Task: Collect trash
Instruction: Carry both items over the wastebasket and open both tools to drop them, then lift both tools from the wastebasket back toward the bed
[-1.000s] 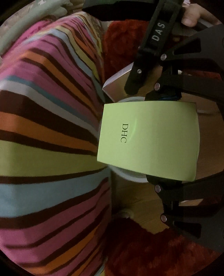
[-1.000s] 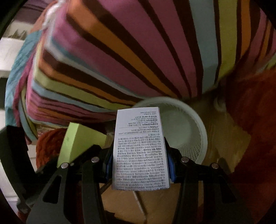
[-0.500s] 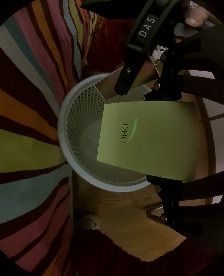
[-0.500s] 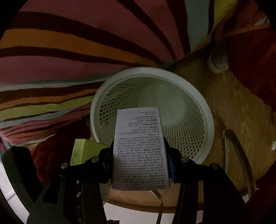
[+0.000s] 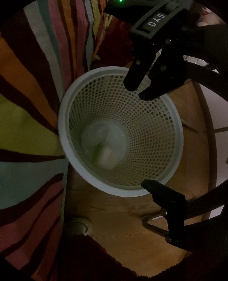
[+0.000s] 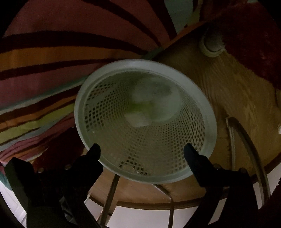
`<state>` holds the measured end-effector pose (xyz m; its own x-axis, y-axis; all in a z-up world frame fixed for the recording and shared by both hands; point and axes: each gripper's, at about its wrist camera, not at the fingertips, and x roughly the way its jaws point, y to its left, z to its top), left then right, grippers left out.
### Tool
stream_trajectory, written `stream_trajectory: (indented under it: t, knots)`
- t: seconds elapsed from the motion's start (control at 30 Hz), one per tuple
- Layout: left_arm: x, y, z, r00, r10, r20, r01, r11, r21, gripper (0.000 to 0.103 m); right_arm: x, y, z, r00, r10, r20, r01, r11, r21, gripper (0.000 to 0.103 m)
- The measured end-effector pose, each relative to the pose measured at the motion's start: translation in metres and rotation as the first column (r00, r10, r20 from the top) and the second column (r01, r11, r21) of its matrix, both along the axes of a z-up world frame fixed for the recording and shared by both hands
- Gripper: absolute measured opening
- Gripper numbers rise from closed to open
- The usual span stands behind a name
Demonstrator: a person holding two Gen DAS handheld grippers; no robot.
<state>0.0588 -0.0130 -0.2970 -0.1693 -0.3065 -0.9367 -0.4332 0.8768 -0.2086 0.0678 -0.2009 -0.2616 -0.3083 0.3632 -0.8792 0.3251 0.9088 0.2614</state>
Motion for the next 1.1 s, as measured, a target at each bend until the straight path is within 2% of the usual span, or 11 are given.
stream_trajectory:
  t: [0.07,0.23,0.53,0.87,1.1]
  knots:
    - [0.000,-0.001,-0.001,1.000,-0.007,-0.009,0.007,1.000,-0.001,0.089,0.000,-0.003,-0.008,1.000,0.005,-0.002,-0.005,1.000,-0.003,0.091]
    - [0.002,-0.002,0.001,1.000,-0.006,-0.003,0.006,1.000,-0.009,0.089,0.000,0.000,-0.002,1.000,0.017,-0.002,-0.017,1.000,-0.011,0.091]
    - [0.000,0.001,0.005,1.000,0.002,-0.003,-0.002,1.000,-0.005,0.089,0.005,-0.012,-0.007,1.000,-0.020,0.015,0.020,1.000,0.011,0.091]
    - [-0.008,0.015,0.021,0.998,0.055,0.036,-0.054,0.998,-0.020,0.089,0.001,-0.014,0.010,0.996,-0.056,0.063,0.051,0.996,0.072,0.091]
    - [-0.016,0.022,0.046,0.993,0.077,0.093,-0.075,0.997,-0.028,0.089,0.000,-0.010,0.031,0.991,-0.027,0.134,0.013,0.995,0.099,0.091]
